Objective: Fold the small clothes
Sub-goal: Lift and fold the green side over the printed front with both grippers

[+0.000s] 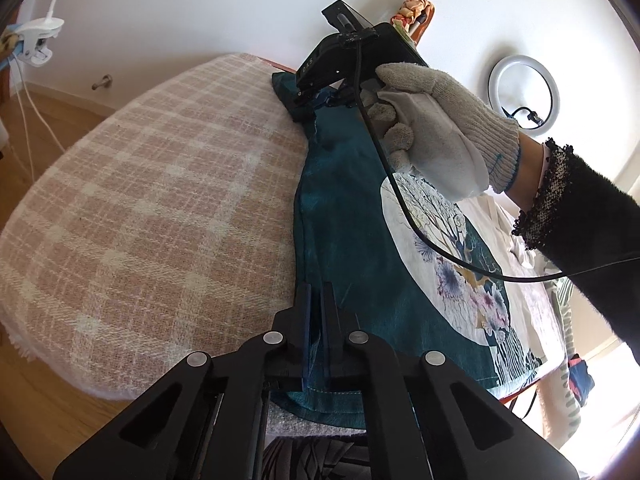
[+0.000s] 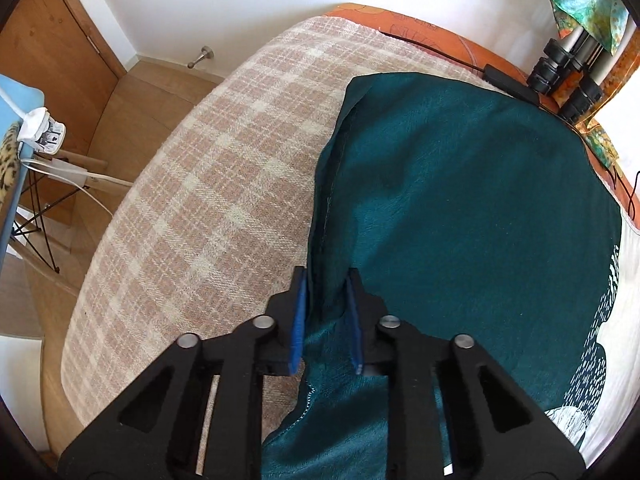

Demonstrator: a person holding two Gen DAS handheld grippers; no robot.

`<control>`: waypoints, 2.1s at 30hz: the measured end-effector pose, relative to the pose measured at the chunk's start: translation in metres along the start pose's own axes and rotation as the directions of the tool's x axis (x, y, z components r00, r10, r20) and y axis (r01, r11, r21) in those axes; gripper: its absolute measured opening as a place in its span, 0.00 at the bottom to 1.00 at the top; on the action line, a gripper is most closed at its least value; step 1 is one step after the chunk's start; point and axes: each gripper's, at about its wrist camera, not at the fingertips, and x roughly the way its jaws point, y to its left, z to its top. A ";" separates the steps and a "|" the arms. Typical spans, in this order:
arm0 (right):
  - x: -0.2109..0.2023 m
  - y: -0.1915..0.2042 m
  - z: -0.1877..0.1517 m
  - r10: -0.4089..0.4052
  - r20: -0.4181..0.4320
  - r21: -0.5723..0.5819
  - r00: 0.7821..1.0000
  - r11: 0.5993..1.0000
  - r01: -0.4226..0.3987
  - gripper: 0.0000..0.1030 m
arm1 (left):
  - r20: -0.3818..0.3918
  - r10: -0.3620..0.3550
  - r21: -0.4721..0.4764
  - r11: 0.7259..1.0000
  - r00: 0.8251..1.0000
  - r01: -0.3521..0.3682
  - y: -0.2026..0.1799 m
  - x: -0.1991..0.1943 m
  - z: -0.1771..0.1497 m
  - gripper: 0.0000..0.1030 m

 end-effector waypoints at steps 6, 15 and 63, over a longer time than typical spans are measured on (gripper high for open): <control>-0.020 -0.034 -0.005 0.088 0.061 0.093 0.994 0.991 -0.093 0.07 | 0.006 -0.019 0.020 1.000 1.000 0.018 -0.016 -0.005 0.004 0.02; -0.068 -0.087 -0.036 0.096 0.154 0.142 0.983 0.983 -0.118 0.07 | 0.006 0.018 0.153 0.988 1.000 -0.018 -0.057 -0.004 -0.002 0.02; -0.094 -0.155 -0.056 -0.011 0.227 0.176 0.974 0.984 -0.030 0.50 | -0.155 -0.072 0.261 0.959 0.985 0.111 -0.109 0.027 -0.029 0.02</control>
